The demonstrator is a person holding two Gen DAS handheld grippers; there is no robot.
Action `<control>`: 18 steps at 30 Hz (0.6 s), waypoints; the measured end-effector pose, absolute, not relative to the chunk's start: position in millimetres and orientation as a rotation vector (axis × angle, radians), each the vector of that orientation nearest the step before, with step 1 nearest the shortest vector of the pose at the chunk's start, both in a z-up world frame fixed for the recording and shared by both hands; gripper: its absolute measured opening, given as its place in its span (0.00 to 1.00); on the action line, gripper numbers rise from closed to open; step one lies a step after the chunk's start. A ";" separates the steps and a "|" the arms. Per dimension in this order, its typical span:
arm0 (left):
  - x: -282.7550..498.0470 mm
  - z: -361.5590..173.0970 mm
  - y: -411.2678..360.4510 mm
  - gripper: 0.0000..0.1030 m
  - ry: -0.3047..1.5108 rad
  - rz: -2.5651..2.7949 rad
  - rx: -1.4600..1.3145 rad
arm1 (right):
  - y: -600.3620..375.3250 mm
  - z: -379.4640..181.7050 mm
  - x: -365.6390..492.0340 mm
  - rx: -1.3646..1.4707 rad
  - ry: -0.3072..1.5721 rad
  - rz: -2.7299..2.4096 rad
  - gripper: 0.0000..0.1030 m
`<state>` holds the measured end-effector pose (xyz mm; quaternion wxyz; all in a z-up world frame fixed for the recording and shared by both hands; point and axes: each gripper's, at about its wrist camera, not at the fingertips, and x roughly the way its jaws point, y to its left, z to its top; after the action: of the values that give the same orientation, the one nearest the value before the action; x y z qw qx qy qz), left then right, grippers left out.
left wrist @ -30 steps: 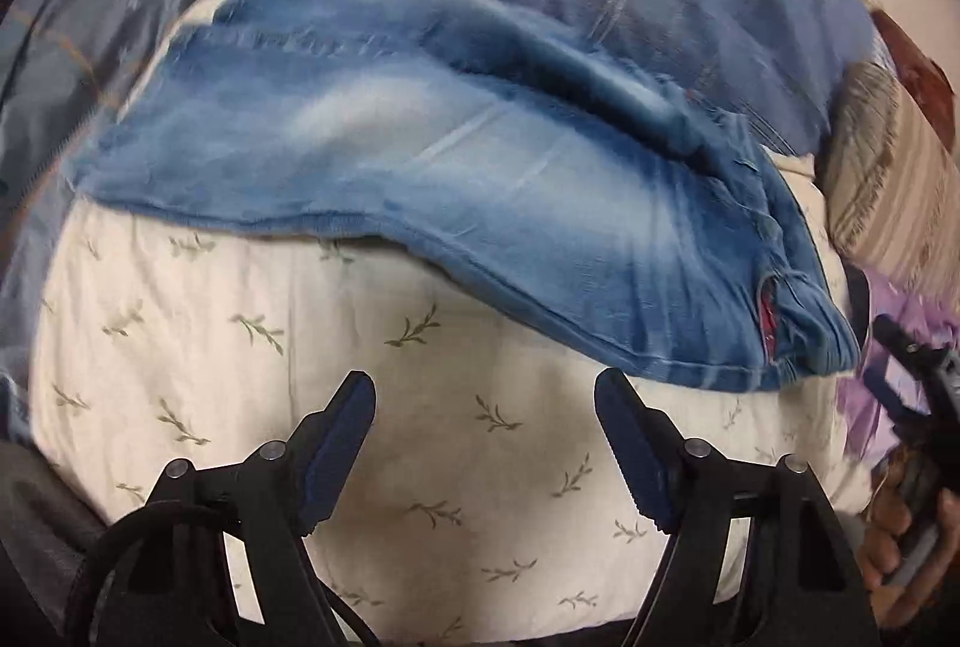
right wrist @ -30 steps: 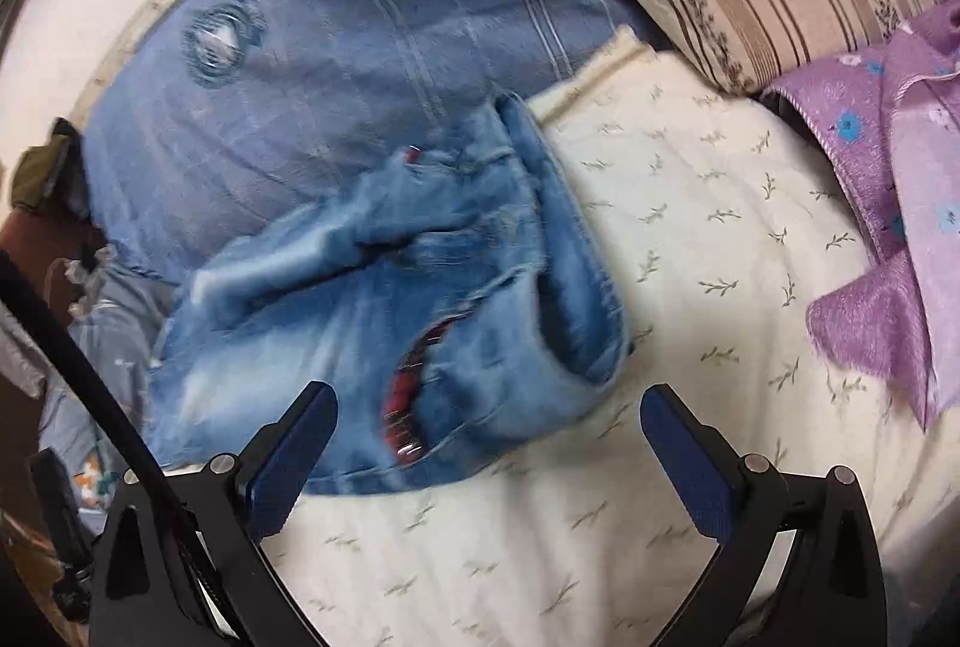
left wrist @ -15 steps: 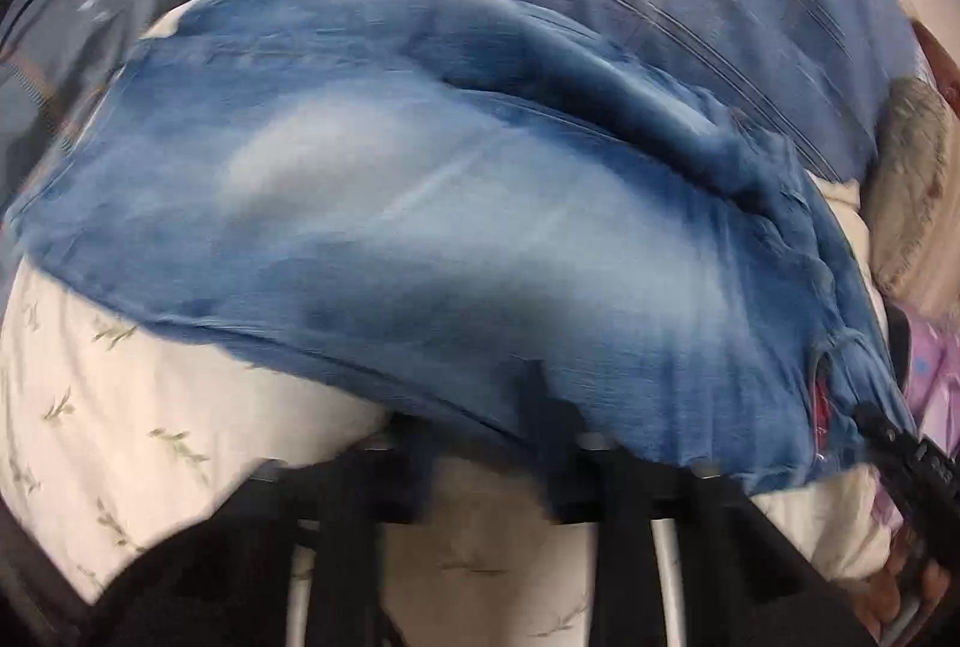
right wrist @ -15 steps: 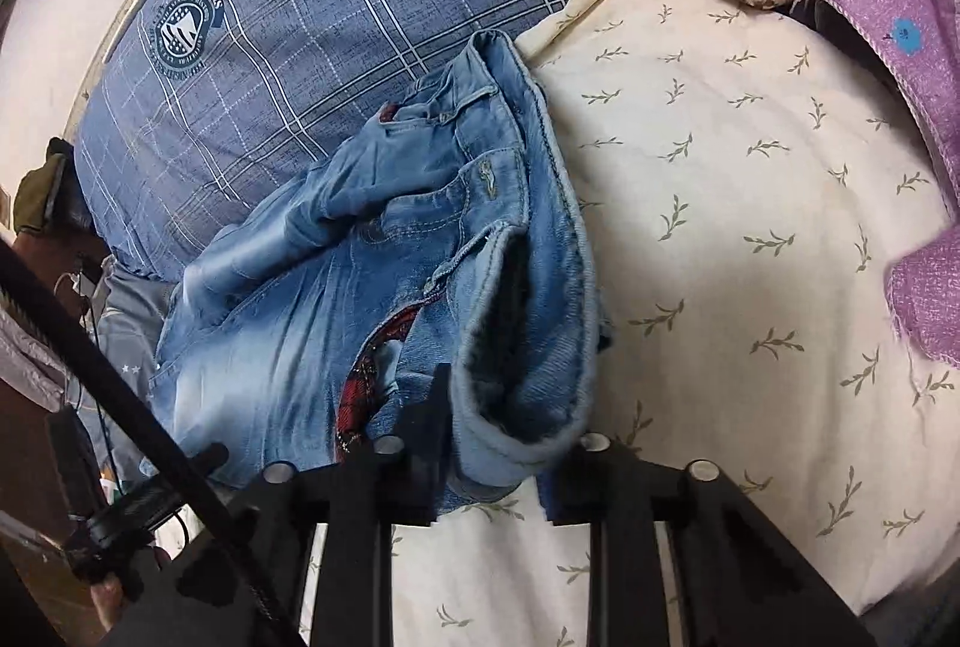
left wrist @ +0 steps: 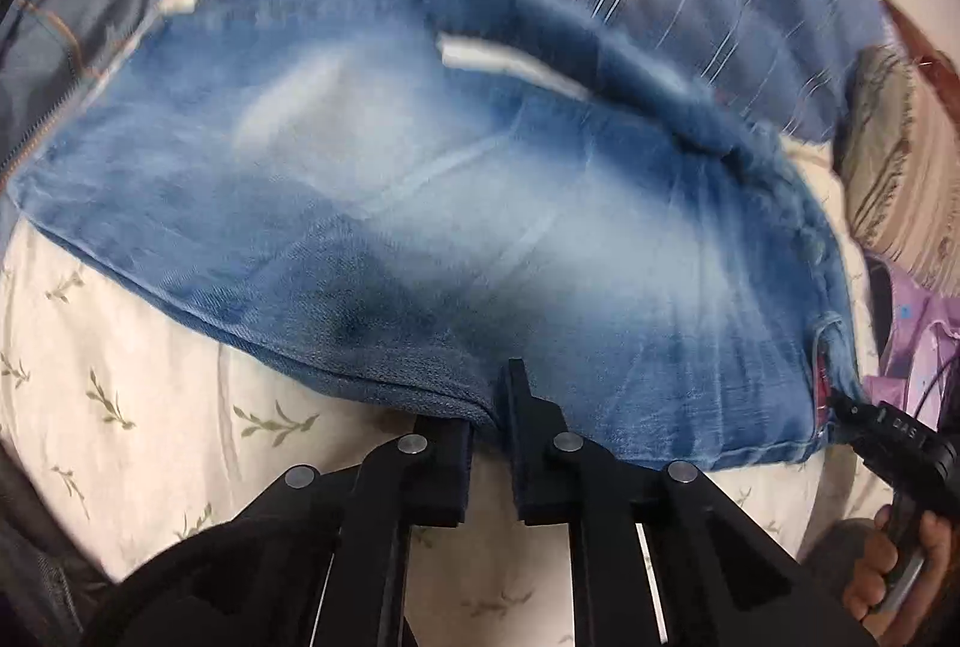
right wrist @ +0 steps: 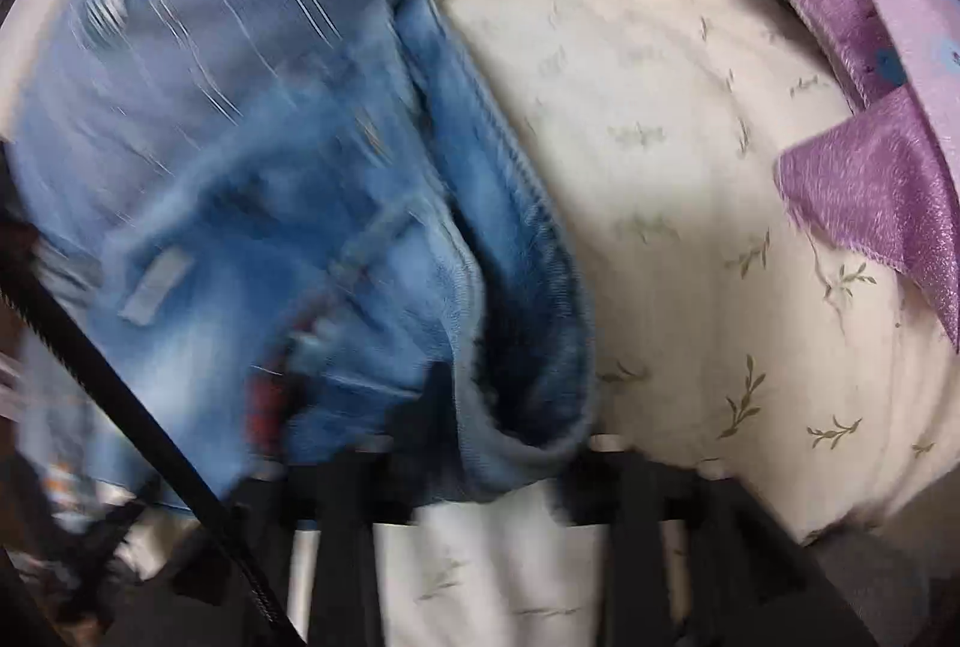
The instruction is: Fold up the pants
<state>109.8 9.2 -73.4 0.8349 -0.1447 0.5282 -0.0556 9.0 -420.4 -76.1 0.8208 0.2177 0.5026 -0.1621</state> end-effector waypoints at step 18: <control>102.5 -28.6 148.3 0.55 1.114 0.095 -0.536 | -192.6 -20.2 26.5 0.106 0.873 0.377 0.80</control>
<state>102.5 148.3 -28.6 0.8139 -0.2513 0.5219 0.0447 26.5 -192.6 -20.2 0.8877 0.0510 0.4200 0.1814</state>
